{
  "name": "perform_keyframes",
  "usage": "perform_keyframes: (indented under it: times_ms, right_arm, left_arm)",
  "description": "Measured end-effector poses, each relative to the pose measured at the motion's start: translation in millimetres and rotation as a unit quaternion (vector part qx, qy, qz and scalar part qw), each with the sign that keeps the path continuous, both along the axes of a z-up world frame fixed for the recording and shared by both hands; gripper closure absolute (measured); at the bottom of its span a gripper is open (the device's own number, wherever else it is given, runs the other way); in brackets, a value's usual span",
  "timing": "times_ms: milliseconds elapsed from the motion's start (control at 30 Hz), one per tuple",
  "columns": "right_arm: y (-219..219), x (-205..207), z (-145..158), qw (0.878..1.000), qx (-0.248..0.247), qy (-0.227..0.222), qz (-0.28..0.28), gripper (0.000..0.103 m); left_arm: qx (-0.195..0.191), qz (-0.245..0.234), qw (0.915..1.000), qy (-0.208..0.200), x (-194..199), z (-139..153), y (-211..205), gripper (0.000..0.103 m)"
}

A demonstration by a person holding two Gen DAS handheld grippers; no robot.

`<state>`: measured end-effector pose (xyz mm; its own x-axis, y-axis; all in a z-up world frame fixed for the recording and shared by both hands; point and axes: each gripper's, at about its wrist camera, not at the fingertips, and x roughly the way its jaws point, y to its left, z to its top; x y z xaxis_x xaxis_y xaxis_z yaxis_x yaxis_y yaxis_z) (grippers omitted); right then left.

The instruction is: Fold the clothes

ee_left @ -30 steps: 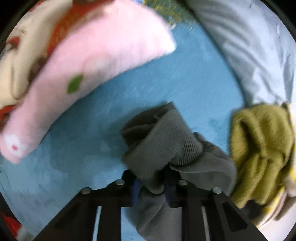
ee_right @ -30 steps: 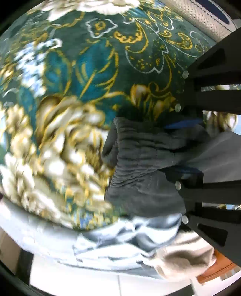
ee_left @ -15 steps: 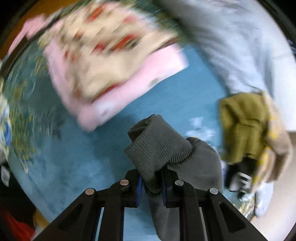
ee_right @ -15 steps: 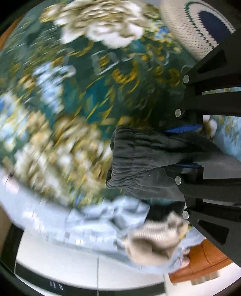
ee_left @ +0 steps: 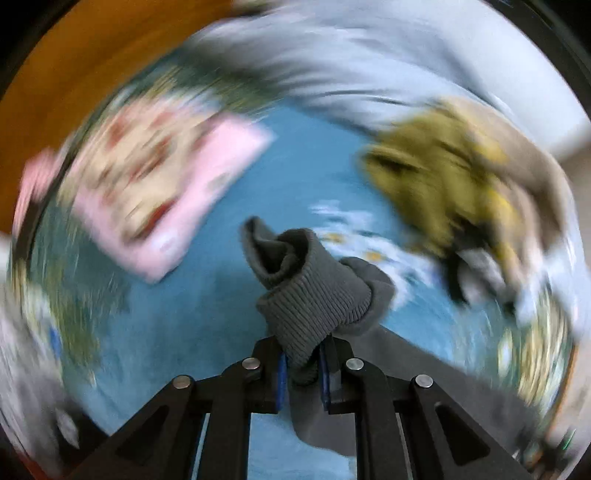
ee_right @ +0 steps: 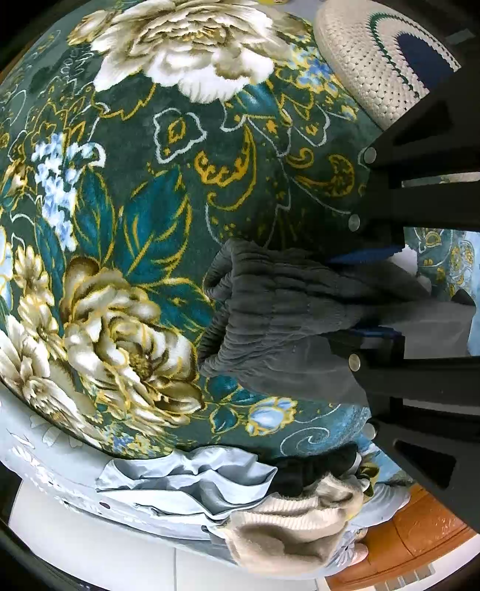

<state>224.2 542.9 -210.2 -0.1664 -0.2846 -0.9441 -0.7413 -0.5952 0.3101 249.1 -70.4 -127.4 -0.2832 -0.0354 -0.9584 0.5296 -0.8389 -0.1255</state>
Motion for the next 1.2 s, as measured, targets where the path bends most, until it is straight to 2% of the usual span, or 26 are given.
perform_keyframes:
  times_ms: [33, 100, 200, 267, 367, 467, 533, 667, 767, 867, 900, 933, 1000, 1067, 1100, 1133, 1200]
  right_arm:
    - [0, 0, 0, 1.0, -0.001, 0.001, 0.0, 0.073]
    - [1, 1, -1, 1.0, -0.003, 0.004, 0.0, 0.073]
    - [3, 3, 0, 1.0, -0.008, 0.008, -0.001, 0.072]
    - [4, 4, 0, 1.0, -0.011, 0.01, 0.002, 0.072]
    - [6, 6, -2, 1.0, -0.015, 0.012, 0.007, 0.072]
    - [7, 6, -3, 1.0, -0.02, 0.016, 0.013, 0.071]
    - [7, 6, -3, 0.999, -0.024, 0.019, 0.022, 0.071]
    - [9, 8, -3, 0.999, -0.03, 0.025, 0.033, 0.066]
    - [12, 10, -6, 0.998, -0.041, 0.03, 0.03, 0.064]
    - [14, 9, -12, 0.998, -0.045, 0.027, 0.028, 0.061]
    - [14, 9, -15, 0.998, -0.045, 0.024, 0.029, 0.06]
    - [14, 8, -17, 0.998, -0.045, 0.022, 0.029, 0.057]
    - [14, 9, -20, 0.998, -0.044, 0.019, 0.026, 0.056]
    - [16, 11, -21, 0.998, -0.047, 0.02, 0.021, 0.056]
    - [17, 12, -22, 0.998, -0.049, 0.02, 0.017, 0.056]
    - [18, 14, -22, 0.998, -0.052, 0.021, 0.015, 0.056]
    - [20, 16, -23, 0.998, -0.054, 0.021, 0.017, 0.056]
  left_arm:
    - [-0.005, -0.042, 0.9991, 0.005, -2, 8, 28, 0.089]
    - [-0.027, -0.126, 0.9917, 0.009, -7, 14, 86, 0.089]
    - [-0.049, -0.226, 0.9728, -0.003, -20, 3, 169, 0.089]
    - [-0.032, -0.275, 0.9609, -0.011, -26, -5, 217, 0.089]
    - [-0.032, -0.336, 0.9406, -0.033, -33, -24, 276, 0.089]
    - [-0.01, -0.365, 0.9289, -0.063, -35, -42, 307, 0.089]
    - [0.008, -0.368, 0.9256, -0.088, -37, -53, 314, 0.088]
    - [0.07, -0.364, 0.9216, -0.116, -37, -60, 305, 0.086]
    - [0.091, -0.379, 0.9124, -0.124, -32, -58, 300, 0.084]
    - [0.072, -0.389, 0.9084, -0.134, -26, -57, 297, 0.076]
    - [0.063, -0.39, 0.9082, -0.138, -24, -58, 296, 0.07]
    - [0.05, -0.384, 0.9109, -0.141, -23, -59, 296, 0.064]
    - [0.031, -0.367, 0.9186, -0.144, -25, -61, 301, 0.062]
    - [0.029, -0.359, 0.9225, -0.138, -28, -59, 312, 0.058]
    - [0.031, -0.36, 0.923, -0.132, -29, -57, 320, 0.047]
    - [0.034, -0.368, 0.9214, -0.121, -30, -53, 330, 0.038]
    - [0.031, -0.393, 0.9136, -0.102, -28, -44, 349, 0.036]
